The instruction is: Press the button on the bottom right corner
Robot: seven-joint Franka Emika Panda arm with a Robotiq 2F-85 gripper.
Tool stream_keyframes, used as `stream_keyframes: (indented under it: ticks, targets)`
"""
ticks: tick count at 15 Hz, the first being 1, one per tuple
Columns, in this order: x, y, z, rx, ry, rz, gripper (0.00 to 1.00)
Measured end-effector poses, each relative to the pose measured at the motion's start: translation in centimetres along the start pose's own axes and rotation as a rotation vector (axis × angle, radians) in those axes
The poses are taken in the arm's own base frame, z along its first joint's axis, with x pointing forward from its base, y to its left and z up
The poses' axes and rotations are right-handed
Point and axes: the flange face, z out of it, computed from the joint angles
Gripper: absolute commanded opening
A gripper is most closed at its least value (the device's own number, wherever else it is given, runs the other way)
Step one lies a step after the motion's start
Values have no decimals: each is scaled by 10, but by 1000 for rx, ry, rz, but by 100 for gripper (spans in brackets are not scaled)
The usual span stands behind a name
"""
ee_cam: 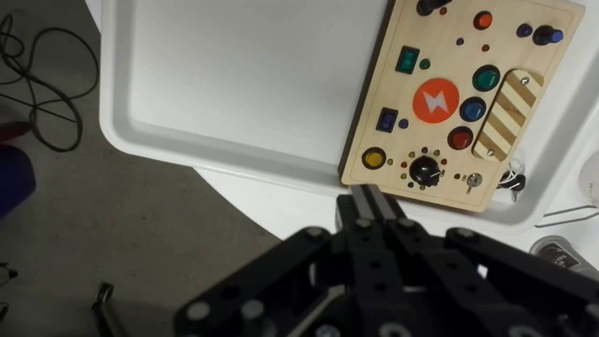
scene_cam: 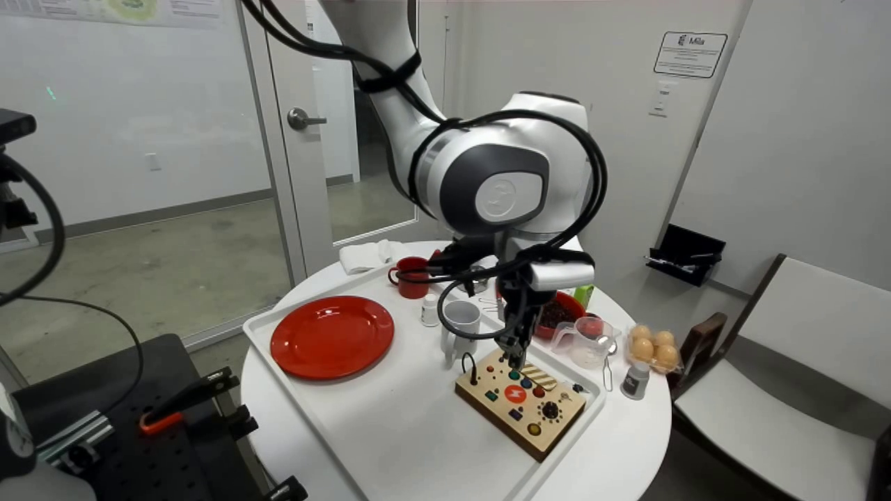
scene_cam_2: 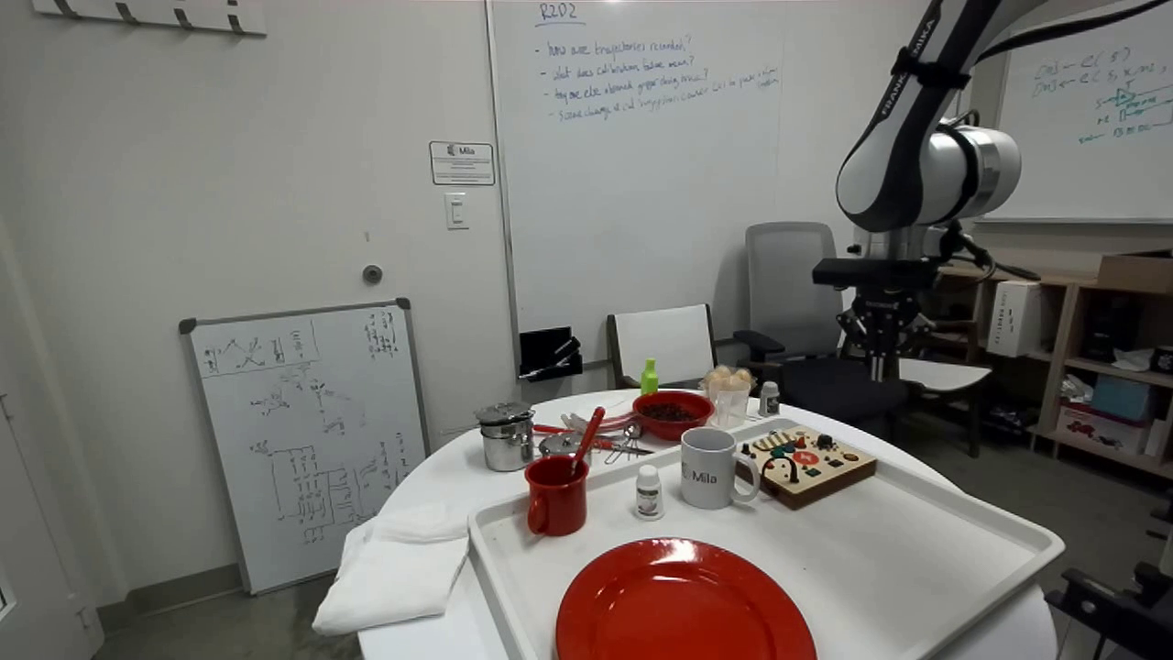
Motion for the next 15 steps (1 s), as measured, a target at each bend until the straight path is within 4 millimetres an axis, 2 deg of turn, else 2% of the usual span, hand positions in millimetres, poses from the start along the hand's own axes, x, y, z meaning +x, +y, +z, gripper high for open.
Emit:
stream_keyframes:
  ticks: [4, 10, 15]
  targets:
    - [7, -6, 21, 6, -42, 48, 5]
    - [30, -13, 51, 7, -67, 130, 4]
    - [30, -18, 77, -12, -79, 143, 4]
